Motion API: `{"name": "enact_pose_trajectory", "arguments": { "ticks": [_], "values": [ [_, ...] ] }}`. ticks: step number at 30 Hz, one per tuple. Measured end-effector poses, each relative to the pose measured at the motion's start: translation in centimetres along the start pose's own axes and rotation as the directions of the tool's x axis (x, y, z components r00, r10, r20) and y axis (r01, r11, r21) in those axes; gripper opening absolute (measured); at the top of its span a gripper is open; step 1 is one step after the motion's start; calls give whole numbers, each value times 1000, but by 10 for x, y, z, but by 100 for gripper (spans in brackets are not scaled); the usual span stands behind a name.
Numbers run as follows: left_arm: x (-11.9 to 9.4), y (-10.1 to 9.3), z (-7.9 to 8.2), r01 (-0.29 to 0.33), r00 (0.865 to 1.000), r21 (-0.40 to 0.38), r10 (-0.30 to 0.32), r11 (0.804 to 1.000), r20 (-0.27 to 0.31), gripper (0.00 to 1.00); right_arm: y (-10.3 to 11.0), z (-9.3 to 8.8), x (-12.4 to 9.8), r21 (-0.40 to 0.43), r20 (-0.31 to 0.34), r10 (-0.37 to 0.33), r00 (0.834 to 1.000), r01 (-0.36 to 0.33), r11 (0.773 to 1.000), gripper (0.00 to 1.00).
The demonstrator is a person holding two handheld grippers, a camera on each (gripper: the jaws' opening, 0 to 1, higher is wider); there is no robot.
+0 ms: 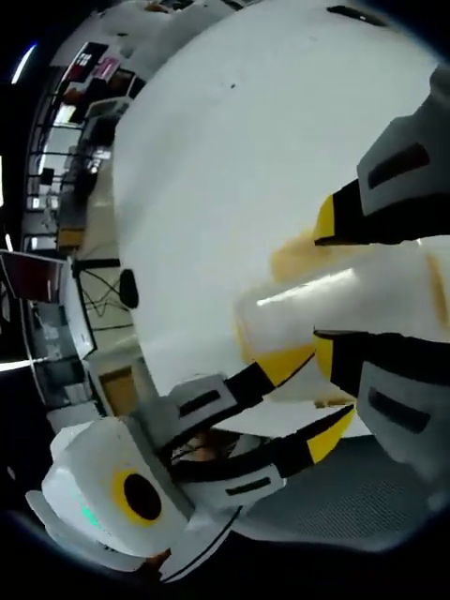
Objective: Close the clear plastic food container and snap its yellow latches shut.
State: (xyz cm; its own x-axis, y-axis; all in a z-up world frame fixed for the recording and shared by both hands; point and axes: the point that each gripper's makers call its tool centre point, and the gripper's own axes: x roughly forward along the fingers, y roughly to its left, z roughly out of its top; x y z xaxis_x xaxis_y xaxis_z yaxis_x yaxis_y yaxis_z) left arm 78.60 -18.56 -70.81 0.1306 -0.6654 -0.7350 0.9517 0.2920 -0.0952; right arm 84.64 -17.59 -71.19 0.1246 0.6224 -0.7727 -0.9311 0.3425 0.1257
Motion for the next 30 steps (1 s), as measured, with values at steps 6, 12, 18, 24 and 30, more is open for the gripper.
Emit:
{"name": "enact_pose_trajectory", "arguments": {
  "ticks": [6,12,18,24,30],
  "values": [
    [0,-5,-3,-5,1000,40,5,999,-1,29,1,-2,4,19,-17,83,996,-83,996,38],
    [1,-10,-6,-19,1000,160,21,987,-8,33,2,-8,8,14,-68,148,987,-147,989,39],
    [4,-11,-8,-44,999,260,46,965,-3,33,3,-9,10,14,-92,195,977,-194,981,38],
    [4,-10,-7,-58,998,290,59,955,5,33,3,-10,11,38,-117,233,966,-230,973,38],
    [6,-8,-8,-88,996,348,92,933,4,30,3,-10,14,49,-145,264,954,-259,965,39]
  ]
}}
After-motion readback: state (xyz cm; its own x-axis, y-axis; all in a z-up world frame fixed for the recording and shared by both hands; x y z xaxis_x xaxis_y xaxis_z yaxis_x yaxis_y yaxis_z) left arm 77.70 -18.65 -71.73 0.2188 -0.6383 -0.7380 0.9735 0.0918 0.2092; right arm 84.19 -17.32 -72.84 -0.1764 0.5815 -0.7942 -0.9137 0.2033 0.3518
